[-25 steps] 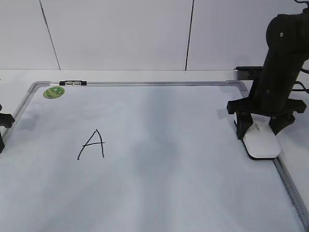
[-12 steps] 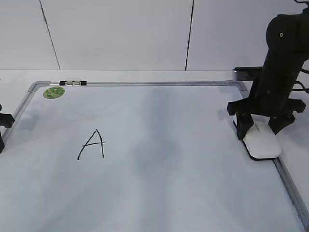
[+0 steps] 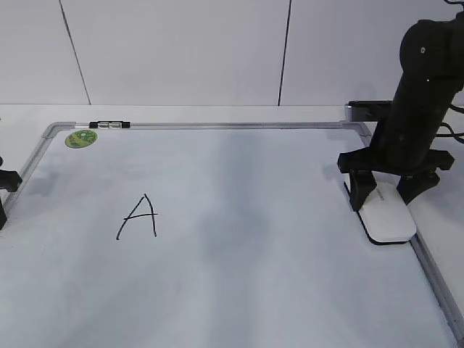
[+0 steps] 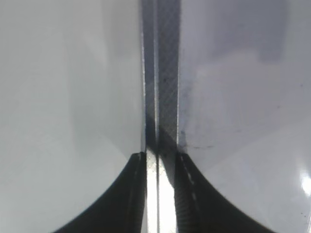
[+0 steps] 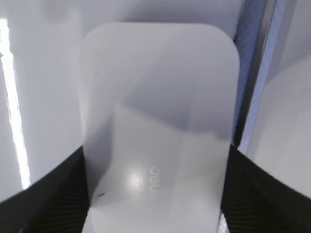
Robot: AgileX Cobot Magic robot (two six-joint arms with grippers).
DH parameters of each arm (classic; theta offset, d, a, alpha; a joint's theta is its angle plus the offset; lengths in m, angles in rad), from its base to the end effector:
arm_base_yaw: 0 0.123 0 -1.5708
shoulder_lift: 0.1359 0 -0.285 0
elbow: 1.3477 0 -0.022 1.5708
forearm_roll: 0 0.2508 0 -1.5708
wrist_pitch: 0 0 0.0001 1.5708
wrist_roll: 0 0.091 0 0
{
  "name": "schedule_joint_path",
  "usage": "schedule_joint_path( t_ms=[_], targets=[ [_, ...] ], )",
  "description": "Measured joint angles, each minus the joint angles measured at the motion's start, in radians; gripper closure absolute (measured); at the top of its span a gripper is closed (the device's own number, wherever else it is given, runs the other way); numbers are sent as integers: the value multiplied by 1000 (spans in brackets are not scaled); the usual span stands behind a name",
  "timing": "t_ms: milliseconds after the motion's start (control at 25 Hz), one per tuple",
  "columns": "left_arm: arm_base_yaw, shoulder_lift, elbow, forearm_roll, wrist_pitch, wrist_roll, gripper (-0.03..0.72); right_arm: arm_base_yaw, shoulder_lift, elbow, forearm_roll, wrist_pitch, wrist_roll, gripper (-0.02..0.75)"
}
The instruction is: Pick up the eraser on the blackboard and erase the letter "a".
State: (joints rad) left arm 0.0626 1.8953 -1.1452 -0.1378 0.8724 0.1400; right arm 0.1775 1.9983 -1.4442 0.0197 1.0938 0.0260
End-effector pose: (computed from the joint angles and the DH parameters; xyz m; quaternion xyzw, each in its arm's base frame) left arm 0.3413 0.0118 0.1509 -0.0047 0.9984 -0.0514 0.0230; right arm 0.3805 0.0699 0.1797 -0.0712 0.9974 0.0092 0.0041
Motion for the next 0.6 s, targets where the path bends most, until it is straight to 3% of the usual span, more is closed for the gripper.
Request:
schedule_joint_path(
  t_ms=[600],
  targets=[
    [0, 0, 0, 0, 0, 0, 558, 0, 0, 0, -39, 16, 96, 168]
  ],
)
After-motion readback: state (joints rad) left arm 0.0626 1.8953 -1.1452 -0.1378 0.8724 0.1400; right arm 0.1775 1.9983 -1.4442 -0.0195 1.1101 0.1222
